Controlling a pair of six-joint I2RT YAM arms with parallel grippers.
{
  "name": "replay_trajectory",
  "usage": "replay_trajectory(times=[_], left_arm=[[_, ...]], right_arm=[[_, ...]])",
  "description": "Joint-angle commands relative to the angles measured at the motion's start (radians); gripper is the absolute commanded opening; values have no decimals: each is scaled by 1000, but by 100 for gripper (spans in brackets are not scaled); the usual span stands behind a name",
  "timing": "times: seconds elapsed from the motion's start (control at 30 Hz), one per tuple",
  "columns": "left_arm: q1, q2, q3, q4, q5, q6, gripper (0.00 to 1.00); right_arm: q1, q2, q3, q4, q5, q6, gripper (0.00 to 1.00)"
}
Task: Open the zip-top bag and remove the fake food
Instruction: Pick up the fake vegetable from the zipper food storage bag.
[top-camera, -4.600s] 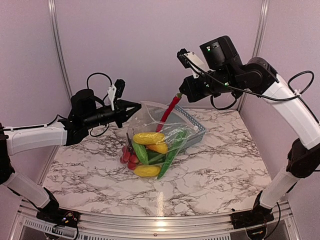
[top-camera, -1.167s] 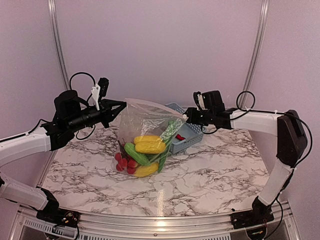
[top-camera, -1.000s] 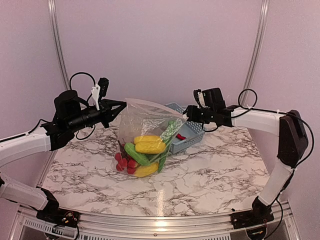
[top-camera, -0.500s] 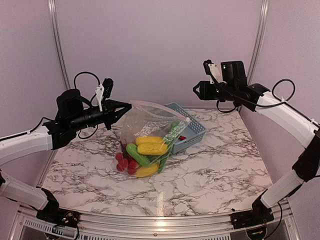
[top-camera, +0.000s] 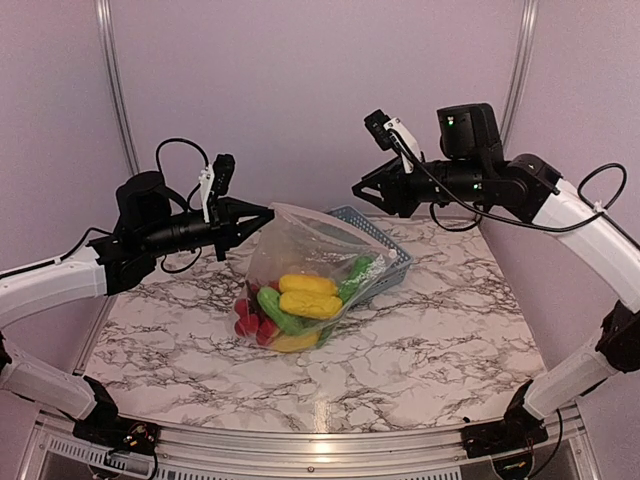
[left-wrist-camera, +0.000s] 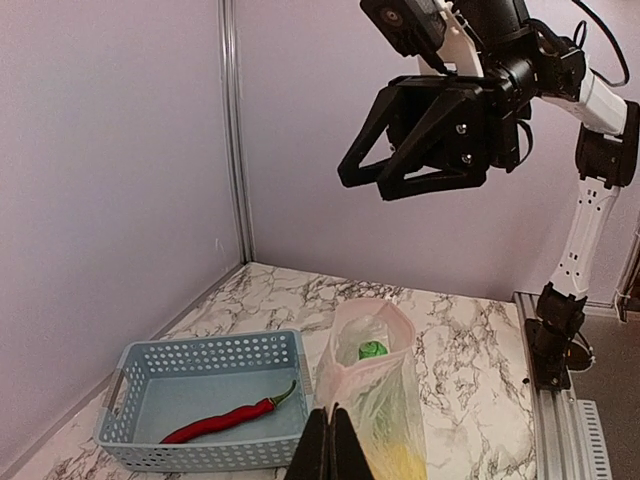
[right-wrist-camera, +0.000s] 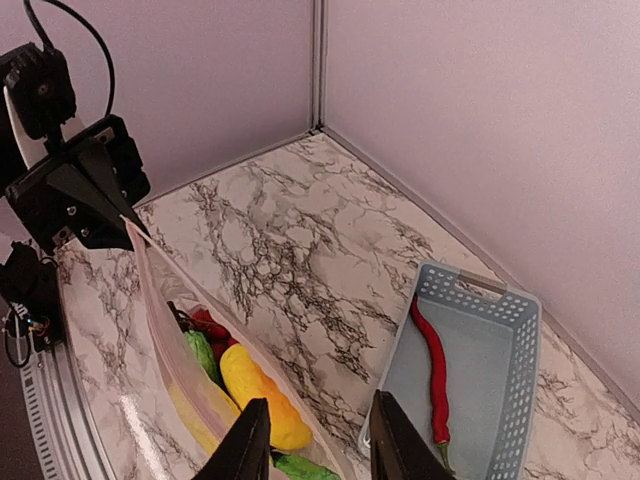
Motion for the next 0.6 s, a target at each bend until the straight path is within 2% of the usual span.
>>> replay_trajectory(times=[0.0, 0.33, 0.57], left_arm=[[-13, 1, 54, 20, 38, 17, 0], [-26, 5, 62, 19, 51, 23, 0], [-31, 5, 62, 17, 49, 26, 0]], right_arm=[[68, 0, 37, -91, -46, -78, 31], [124, 30, 29, -112, -75, -91, 16], [160, 55, 14, -134, -89, -102, 12]])
